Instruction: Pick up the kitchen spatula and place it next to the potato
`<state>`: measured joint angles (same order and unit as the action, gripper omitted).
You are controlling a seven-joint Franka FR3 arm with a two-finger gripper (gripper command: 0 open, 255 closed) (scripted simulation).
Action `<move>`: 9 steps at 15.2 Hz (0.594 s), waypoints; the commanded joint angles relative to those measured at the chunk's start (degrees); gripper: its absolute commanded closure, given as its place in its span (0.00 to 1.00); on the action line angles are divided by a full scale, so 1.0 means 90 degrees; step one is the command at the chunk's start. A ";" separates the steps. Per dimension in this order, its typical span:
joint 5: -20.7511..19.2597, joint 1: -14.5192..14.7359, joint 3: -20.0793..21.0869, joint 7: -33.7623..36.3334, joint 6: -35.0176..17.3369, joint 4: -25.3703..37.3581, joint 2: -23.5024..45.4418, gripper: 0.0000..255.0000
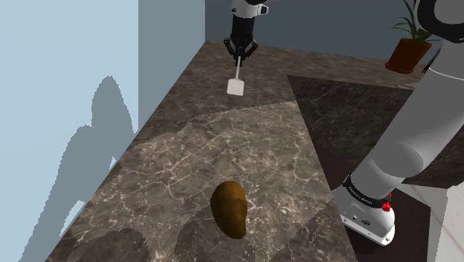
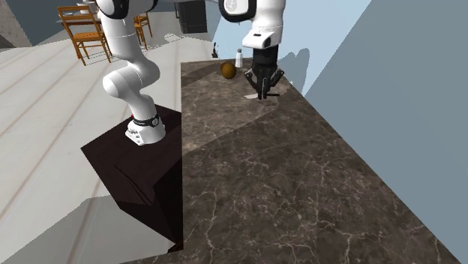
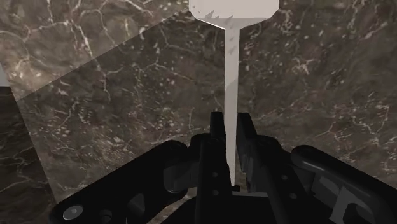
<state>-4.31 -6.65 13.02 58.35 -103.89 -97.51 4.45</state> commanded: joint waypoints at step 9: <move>0.0545 0.0320 0.0283 0.0437 -0.0193 -0.2291 -0.2139 1.00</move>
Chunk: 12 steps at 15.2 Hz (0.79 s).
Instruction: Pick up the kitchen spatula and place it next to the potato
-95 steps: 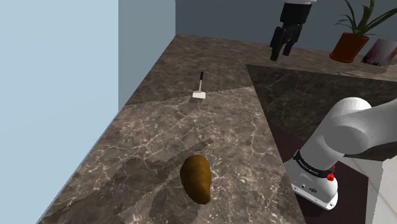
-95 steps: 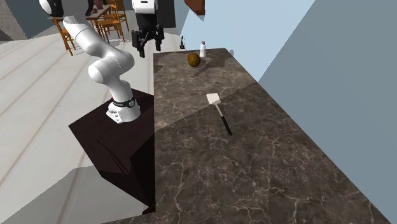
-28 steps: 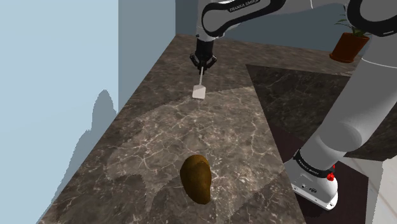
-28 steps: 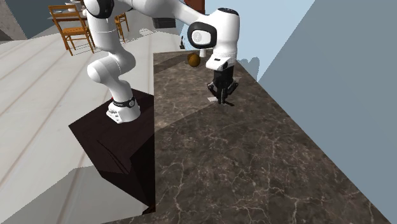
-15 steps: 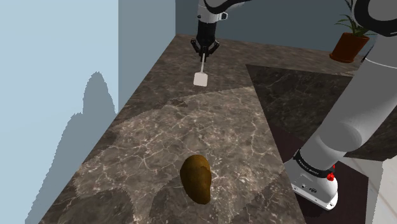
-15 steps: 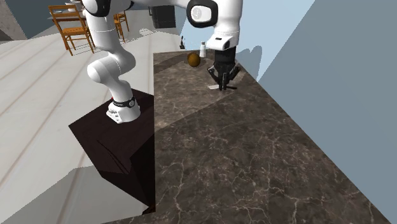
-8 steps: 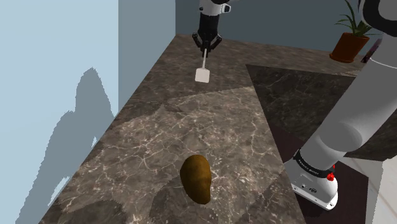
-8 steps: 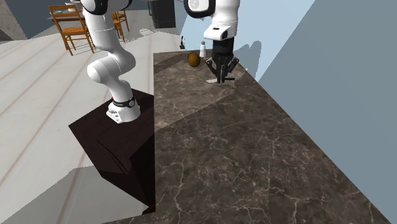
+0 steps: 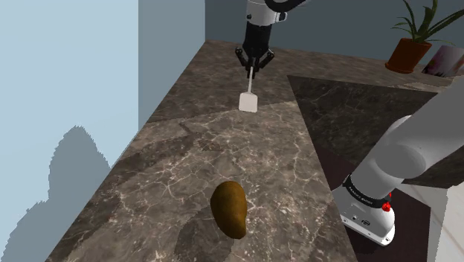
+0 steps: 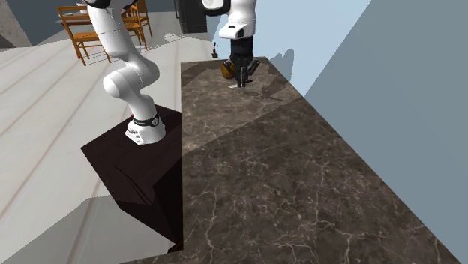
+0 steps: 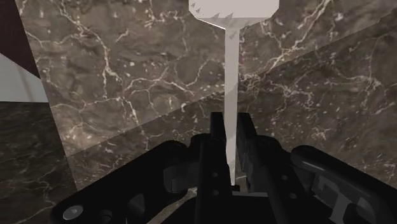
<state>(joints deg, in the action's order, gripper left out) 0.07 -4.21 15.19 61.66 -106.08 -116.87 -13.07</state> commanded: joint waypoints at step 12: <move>0.0914 0.0836 0.0546 0.0865 0.0543 -0.1962 -0.2571 1.00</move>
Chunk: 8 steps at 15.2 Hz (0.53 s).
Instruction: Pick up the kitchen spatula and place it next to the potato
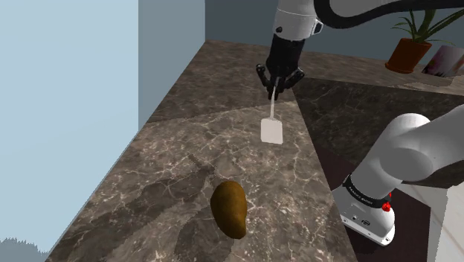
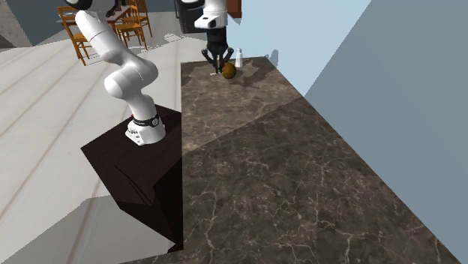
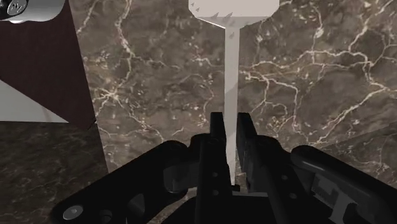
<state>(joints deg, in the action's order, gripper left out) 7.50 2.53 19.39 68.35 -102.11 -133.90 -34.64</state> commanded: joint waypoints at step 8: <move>0.0780 0.0793 0.0591 0.0924 0.0763 -0.0680 -0.1507 1.00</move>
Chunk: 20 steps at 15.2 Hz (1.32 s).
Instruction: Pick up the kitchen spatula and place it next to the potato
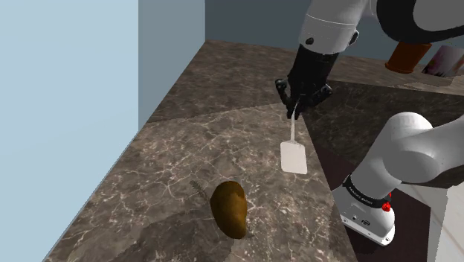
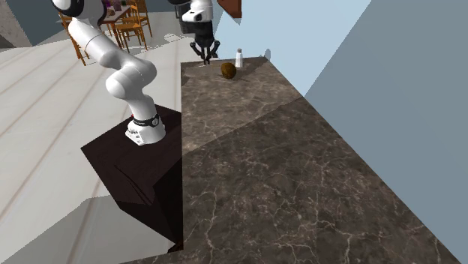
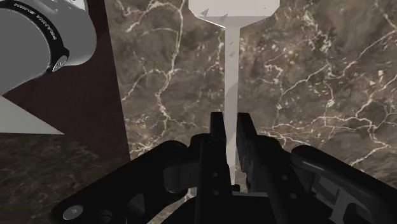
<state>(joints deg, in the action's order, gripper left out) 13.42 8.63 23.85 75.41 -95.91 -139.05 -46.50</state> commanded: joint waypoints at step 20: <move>0.2019 0.1511 0.1857 0.2581 0.1354 0.0075 -0.1758 1.00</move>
<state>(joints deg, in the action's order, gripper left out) 31.14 22.00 40.15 98.42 -83.40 -137.83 -62.03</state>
